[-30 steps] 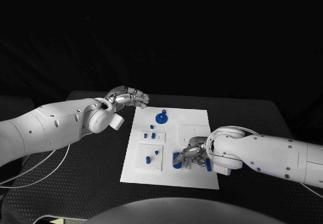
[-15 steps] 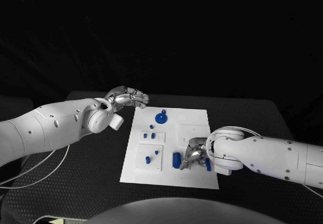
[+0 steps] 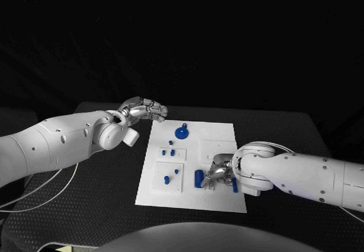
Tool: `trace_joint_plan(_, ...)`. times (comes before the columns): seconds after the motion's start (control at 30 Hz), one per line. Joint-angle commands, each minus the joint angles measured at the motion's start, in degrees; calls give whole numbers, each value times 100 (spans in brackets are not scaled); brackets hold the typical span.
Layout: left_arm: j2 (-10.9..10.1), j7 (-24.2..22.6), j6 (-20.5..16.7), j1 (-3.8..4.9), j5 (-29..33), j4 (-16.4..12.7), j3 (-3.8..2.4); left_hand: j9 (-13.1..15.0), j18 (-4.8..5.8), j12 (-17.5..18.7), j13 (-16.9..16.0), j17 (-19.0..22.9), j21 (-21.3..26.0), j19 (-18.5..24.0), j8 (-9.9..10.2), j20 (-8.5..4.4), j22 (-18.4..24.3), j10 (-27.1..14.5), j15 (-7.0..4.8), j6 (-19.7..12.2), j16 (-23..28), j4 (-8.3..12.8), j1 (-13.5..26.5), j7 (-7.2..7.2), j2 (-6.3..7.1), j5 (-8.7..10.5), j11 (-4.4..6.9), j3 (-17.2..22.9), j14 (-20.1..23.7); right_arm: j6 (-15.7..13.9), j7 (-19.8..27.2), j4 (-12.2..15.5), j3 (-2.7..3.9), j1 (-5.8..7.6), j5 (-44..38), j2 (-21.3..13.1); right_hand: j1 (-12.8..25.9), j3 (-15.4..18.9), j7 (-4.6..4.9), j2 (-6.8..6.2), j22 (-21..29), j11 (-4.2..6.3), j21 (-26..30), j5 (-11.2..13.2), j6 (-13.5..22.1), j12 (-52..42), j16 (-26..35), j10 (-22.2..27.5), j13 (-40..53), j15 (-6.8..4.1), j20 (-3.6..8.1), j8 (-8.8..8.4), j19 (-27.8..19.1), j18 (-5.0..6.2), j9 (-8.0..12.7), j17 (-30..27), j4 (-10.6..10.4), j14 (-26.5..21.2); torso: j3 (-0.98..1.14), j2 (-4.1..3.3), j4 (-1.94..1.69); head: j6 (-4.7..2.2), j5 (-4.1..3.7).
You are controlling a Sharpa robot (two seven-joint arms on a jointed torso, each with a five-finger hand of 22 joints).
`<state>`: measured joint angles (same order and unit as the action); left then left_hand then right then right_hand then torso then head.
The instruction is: Assemble the parts on the task board
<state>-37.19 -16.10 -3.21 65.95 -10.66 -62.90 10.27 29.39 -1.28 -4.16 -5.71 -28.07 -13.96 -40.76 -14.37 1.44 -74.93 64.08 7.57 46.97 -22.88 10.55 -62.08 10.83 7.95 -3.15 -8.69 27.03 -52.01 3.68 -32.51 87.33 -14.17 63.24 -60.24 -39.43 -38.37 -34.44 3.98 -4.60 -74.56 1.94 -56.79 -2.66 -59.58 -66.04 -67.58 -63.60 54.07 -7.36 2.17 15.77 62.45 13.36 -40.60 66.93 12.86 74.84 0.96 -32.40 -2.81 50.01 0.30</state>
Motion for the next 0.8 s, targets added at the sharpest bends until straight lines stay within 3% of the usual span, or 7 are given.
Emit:
trace_joint_plan(0.03, 8, -34, 94, 8, 35, -9, -4, -6, -31, -4, 6, -7, 38, -30, -36, 24, -111, 15, -12, -30, 32, -26, 21, -1, -29, -13, -6, 2, 8, -100, -58, -42, 1, -5, -185, 28, 118, -186, 35, 74, 3, 4, -9, -14, -94, 37, -29, -56, -5, -36, -6, -28, 48, 164, 7, -12, -45, 14, -2, 4, 1, -1, -10)
trace_joint_plan(0.1, 11, -32, 95, 8, 35, -9, -4, -6, -31, -4, 6, -7, 38, -30, -36, 24, -111, 15, -12, -30, 32, -26, 21, -1, -29, -13, -6, 2, 8, -78, -52, -57, 1, -7, -185, 46, 187, -320, 28, 219, 3, 11, -13, -14, -116, 38, -35, -73, -4, -42, -2, -28, 56, 164, 5, -19, -101, 20, -2, 6, 1, -1, -9)
trace_joint_plan(0.3, 7, -28, 95, 8, 35, -9, -4, -7, -31, -4, 7, -8, 40, -29, -37, 25, -111, 15, -12, -30, 33, -27, 20, -2, -30, -13, -5, 3, 9, 22, -76, -57, 1, -19, -250, 61, 156, -781, 26, 271, -22, 15, -59, -31, -153, 40, -56, -108, 11, -45, 4, -44, 76, 164, 0, -44, 152, 36, 0, 5, 0, -1, -9)
trace_joint_plan(0.53, 14, -23, 106, 8, 35, -8, -4, -8, -31, -4, 8, -8, 42, -29, -37, 24, -111, 15, -12, -30, 34, -28, 18, -2, -30, -13, -5, 4, 10, 71, -95, -69, 1, -51, -446, 117, -4, -800, 32, 137, -32, 5, -94, -166, -186, 40, -65, -136, 26, -31, -24, -56, 108, 164, 2, -74, 363, 55, -2, 8, 5, -1, -10)
trace_joint_plan(0.8, 10, -13, 108, 8, 35, -6, -4, -9, -30, -4, 9, -9, 45, -28, -38, 24, -111, 15, -12, -31, 35, -28, 16, -2, -29, -13, -5, 4, 11, 146, -135, -96, 1, -70, -647, 150, -179, -661, 30, -38, -27, 6, -96, -101, -196, 54, -71, -143, 37, -30, -35, -72, 104, 164, -1, -98, 365, 53, -3, 7, 5, -1, -27)
